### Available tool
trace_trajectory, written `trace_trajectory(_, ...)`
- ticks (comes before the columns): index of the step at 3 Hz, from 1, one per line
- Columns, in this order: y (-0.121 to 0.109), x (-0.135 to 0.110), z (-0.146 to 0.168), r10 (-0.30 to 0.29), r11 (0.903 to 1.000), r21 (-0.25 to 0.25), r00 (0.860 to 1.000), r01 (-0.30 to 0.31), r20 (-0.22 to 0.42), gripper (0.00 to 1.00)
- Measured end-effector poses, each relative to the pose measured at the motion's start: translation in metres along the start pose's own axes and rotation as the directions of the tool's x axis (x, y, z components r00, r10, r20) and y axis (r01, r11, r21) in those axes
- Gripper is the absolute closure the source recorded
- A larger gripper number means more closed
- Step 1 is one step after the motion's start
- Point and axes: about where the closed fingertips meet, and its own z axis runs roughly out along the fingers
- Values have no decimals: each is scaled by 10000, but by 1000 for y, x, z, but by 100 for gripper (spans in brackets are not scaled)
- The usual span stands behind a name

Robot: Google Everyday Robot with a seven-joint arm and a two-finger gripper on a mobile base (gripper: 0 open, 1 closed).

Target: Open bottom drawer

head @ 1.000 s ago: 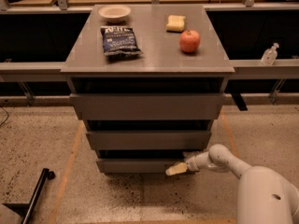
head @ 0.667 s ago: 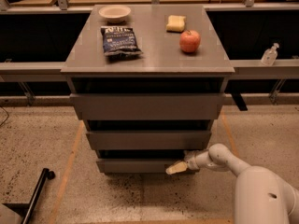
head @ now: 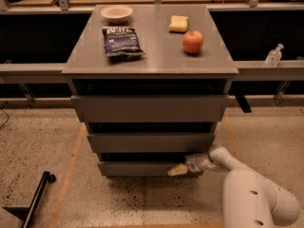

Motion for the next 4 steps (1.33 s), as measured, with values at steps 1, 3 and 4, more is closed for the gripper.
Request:
trace_trajectory(1,1,12,-2,195,9998,-30,9991,-196,-364,40)
trace_trajectory(3,26,25,-18,512,9985,-165,9952,-527,-835,94)
trace_trajectory(4,72,40,-46,1028,9923,-510,9799,-1130,-1712,91)
